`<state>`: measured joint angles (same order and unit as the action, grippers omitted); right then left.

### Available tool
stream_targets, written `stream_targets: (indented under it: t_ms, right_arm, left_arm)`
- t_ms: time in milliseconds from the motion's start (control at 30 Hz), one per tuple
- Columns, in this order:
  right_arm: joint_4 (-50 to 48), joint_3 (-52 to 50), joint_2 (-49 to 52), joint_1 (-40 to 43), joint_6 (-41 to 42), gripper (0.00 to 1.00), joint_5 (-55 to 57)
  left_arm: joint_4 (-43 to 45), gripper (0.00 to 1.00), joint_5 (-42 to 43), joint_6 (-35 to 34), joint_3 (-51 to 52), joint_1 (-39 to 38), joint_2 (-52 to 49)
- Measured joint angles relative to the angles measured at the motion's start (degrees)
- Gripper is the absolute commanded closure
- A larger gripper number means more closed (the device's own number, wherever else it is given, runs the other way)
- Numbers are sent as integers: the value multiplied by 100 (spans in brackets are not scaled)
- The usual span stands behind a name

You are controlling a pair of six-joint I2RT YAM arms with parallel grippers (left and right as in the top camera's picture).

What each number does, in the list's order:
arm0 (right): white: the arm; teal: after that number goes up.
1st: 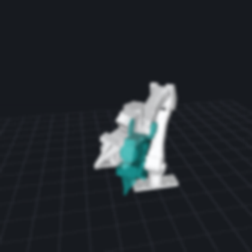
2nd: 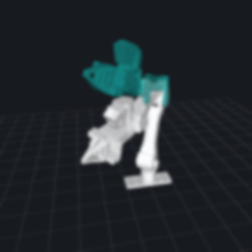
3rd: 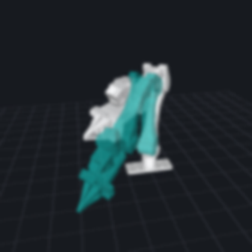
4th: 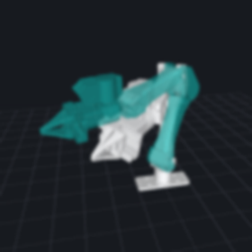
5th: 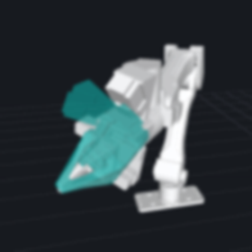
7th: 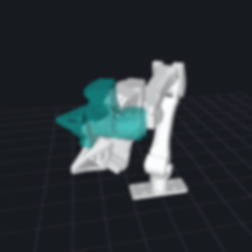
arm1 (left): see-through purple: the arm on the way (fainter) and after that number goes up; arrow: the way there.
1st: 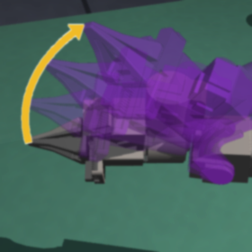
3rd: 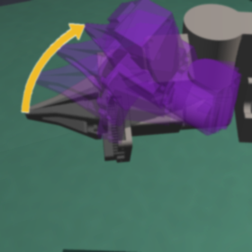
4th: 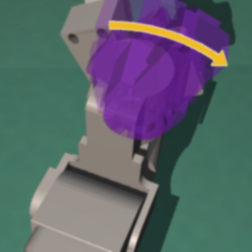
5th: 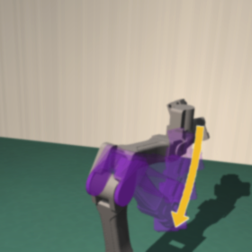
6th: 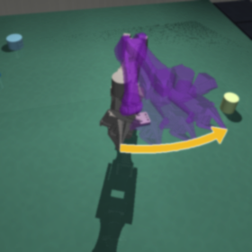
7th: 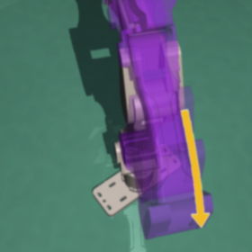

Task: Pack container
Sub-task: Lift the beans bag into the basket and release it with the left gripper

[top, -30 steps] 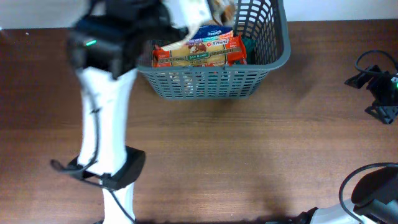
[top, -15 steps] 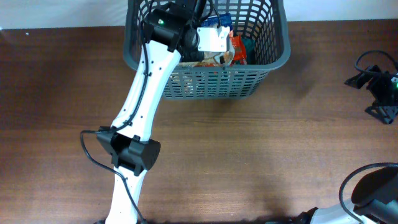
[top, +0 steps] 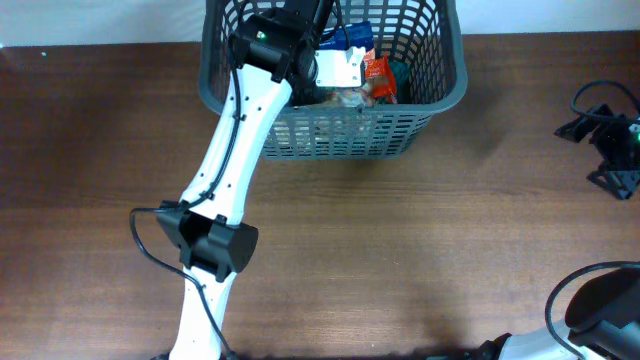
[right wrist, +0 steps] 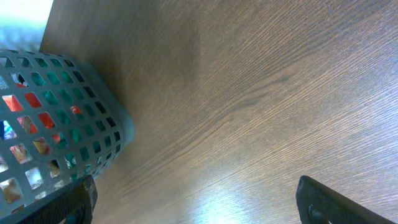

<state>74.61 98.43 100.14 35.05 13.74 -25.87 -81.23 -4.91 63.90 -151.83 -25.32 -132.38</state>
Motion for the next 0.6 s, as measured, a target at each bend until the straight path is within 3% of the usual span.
stream_targets:
  t_ms: [33,67,100,133,233,400,600]
  right_arm:
    - [-2,0,2,0,0,1,0]
    - [2,0,0,2,0,1,0]
    - [0,0,0,0,0,1,0]
    - [0,0,0,0,0,1,0]
    - [0,0,0,2,-2,1,0]
    - [0,0,0,2,0,1,0]
    - [-2,0,0,2,0,1,0]
  left_arm:
    - [0,98,0,-7,0,2,0]
    - [2,91,2,-9,0,2,0]
    - [2,66,2,-9,0,2,0]
    - [15,1,-2,-9,0,0,0]
    - [136,1,-94,-162,2,-11,0]
    - [684,1,-710,-1067,68,-76,111]
    - [719,1,-909,-2168,175,98,1121]
